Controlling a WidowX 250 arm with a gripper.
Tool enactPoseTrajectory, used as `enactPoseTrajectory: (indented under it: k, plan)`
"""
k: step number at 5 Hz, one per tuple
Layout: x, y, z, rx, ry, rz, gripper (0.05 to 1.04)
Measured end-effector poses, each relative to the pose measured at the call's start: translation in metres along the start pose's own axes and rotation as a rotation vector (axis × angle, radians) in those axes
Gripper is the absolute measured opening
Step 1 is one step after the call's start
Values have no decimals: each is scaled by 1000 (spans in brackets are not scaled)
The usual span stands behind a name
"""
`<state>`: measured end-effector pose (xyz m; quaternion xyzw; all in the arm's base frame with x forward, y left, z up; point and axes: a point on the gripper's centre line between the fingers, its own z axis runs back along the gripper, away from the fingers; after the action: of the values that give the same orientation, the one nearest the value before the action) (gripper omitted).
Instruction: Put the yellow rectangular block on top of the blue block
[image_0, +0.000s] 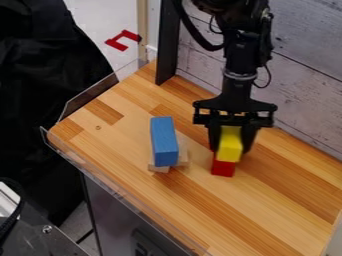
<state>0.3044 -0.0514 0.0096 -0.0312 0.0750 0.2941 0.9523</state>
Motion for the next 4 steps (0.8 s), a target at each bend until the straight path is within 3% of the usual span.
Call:
enactPoseTrajectory:
  k: [1,2,3,4]
  plan:
    - [-3,7,42,36,-104,68,574]
    - [-12,18,68,22,-162,81,574]
    - [-16,30,78,-3,-152,120,574]
    - [-16,51,70,2,-85,211,574]
